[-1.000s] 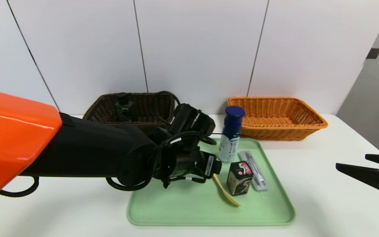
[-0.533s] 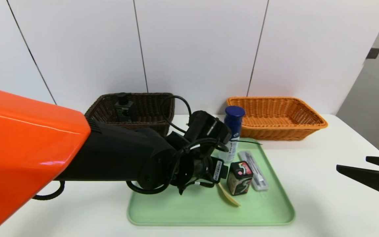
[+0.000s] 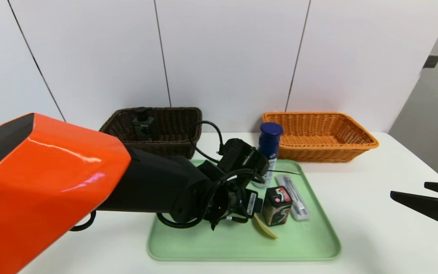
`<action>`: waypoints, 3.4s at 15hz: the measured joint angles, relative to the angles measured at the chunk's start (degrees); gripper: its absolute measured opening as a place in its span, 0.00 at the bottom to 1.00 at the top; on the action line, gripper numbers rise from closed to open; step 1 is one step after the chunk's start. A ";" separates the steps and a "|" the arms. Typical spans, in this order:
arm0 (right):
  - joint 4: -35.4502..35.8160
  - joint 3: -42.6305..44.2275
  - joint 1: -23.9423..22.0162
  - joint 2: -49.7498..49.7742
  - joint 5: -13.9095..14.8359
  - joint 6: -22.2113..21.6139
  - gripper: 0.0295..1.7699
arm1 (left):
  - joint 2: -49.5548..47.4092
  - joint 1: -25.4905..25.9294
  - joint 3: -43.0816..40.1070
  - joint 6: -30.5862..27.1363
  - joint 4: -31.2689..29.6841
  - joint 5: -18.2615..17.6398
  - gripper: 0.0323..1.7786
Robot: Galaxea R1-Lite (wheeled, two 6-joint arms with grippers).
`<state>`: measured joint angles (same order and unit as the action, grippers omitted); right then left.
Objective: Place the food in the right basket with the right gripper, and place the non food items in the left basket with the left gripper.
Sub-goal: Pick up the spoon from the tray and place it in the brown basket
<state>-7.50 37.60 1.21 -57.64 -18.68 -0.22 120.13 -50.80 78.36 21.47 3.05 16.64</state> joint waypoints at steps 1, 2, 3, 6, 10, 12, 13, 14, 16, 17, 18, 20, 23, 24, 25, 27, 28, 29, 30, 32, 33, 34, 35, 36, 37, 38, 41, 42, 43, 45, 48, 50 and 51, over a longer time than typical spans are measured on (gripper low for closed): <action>0.00 0.00 0.00 0.00 0.00 0.04 0.97 | 0.24 0.00 0.06 0.00 -0.07 0.02 0.95; 0.00 0.00 0.00 0.01 -0.01 0.04 0.97 | 0.44 0.00 0.09 0.05 -0.13 -0.05 0.95; 0.00 0.00 0.00 0.04 -0.01 0.01 0.97 | 0.57 0.00 0.11 0.22 -0.18 -0.09 0.95; 0.00 0.02 0.00 0.06 0.00 -0.02 0.97 | 0.88 0.06 0.09 0.41 -0.02 -0.24 0.72; 0.00 0.09 0.00 0.06 -0.01 -0.05 0.97 | 1.04 0.09 0.06 0.44 0.26 -0.28 0.47; 0.01 0.18 0.00 0.06 0.00 -0.05 0.97 | 1.01 0.11 0.06 0.44 0.72 -0.28 0.27; 0.04 0.20 0.00 0.06 0.00 -0.02 0.97 | 0.96 0.11 0.09 0.41 1.24 -0.35 0.04; 0.04 0.20 0.00 0.06 0.00 0.00 0.97 | 0.90 0.17 0.13 0.41 1.63 -0.35 0.03; 0.11 0.20 0.00 0.06 0.00 0.04 0.97 | 0.57 0.33 0.17 0.41 1.96 -0.35 0.03; 0.15 0.20 0.00 0.06 0.00 0.06 0.97 | 0.35 0.41 0.16 0.39 2.16 -0.33 0.03; 0.17 0.20 0.00 0.06 -0.04 0.06 0.97 | 0.00 0.63 0.13 0.39 2.33 -0.33 0.03; 0.15 0.29 0.00 0.06 -0.06 0.06 0.97 | -1.19 1.72 0.05 0.27 3.04 -0.24 0.03; 0.15 0.41 0.00 0.09 -0.01 0.04 0.97 | -5.02 5.13 0.50 -0.74 4.97 -0.11 0.03; 0.15 0.40 0.00 0.15 -0.01 0.06 0.97 | -6.84 6.51 0.83 -1.60 5.83 -0.11 0.03; 0.15 0.30 0.00 0.26 -0.01 0.04 0.97 | -8.83 7.89 1.24 -2.65 6.86 -0.18 0.03; 0.15 0.38 0.00 0.41 -0.01 0.04 0.97 | -12.17 11.11 3.41 -5.46 8.96 -0.46 0.03; 0.17 0.49 0.00 0.52 -0.01 0.11 0.97 | -13.43 12.54 4.96 -6.21 9.92 -0.63 0.03; 0.17 0.52 0.00 0.72 -0.09 0.12 0.97 | -14.48 13.64 6.69 -6.45 10.97 -0.88 0.03; 0.15 0.52 0.06 0.85 -0.11 0.12 0.97 | -15.36 14.62 8.63 -6.56 12.30 -1.79 0.03; 0.15 0.61 0.16 1.13 -0.01 0.12 0.97 | -16.24 17.15 12.20 -6.73 13.85 -5.34 0.03; 0.15 0.61 0.17 1.33 -0.01 0.11 0.97 | -16.16 18.77 13.92 -7.17 14.01 -7.05 0.03; 0.15 0.61 0.20 1.55 -0.01 0.09 0.97 | -15.75 20.52 15.58 -8.05 13.90 -8.40 0.03; 0.15 0.61 0.20 1.74 0.00 0.09 0.97 | -15.08 21.89 17.14 -8.59 13.70 -8.85 0.03; 0.17 0.57 0.17 1.88 0.00 0.06 0.97 | -14.09 23.24 18.80 -8.72 13.62 -8.98 0.03; 0.15 0.57 0.17 1.99 0.00 0.06 0.97 | -13.20 24.52 20.26 -8.66 13.48 -9.07 0.03; 0.15 0.55 0.17 2.13 0.02 0.06 0.97 | -12.25 25.70 21.39 -8.57 13.43 -9.09 0.03; 0.12 0.55 0.13 2.43 0.00 0.06 0.97 | -9.40 28.06 24.83 -8.00 13.46 -9.18 0.03; 0.12 0.55 0.22 2.44 -0.04 0.04 0.97 | -8.28 28.72 25.94 -7.39 13.48 -9.14 0.03; 0.12 0.55 0.28 2.44 -0.11 0.04 0.97 | -7.25 29.25 26.69 -6.70 13.48 -9.05 0.03; 0.12 0.57 0.30 2.44 -0.01 0.09 0.97 | -5.27 30.24 27.39 -6.36 13.43 -9.05 0.03; 0.09 0.52 0.27 2.44 0.00 0.04 0.97 | -2.73 31.40 29.11 -6.53 13.40 -9.12 0.03; 0.09 0.46 0.27 2.44 0.02 0.04 0.97 | -1.19 31.76 31.34 -6.69 13.52 -9.12 0.03; 0.09 0.46 0.27 2.44 0.13 0.09 0.97 | -0.72 31.78 32.11 -6.75 13.74 -9.18 0.03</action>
<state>-7.41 38.06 1.48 -55.20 -18.54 -0.13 119.41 -19.02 110.47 14.71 16.79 7.46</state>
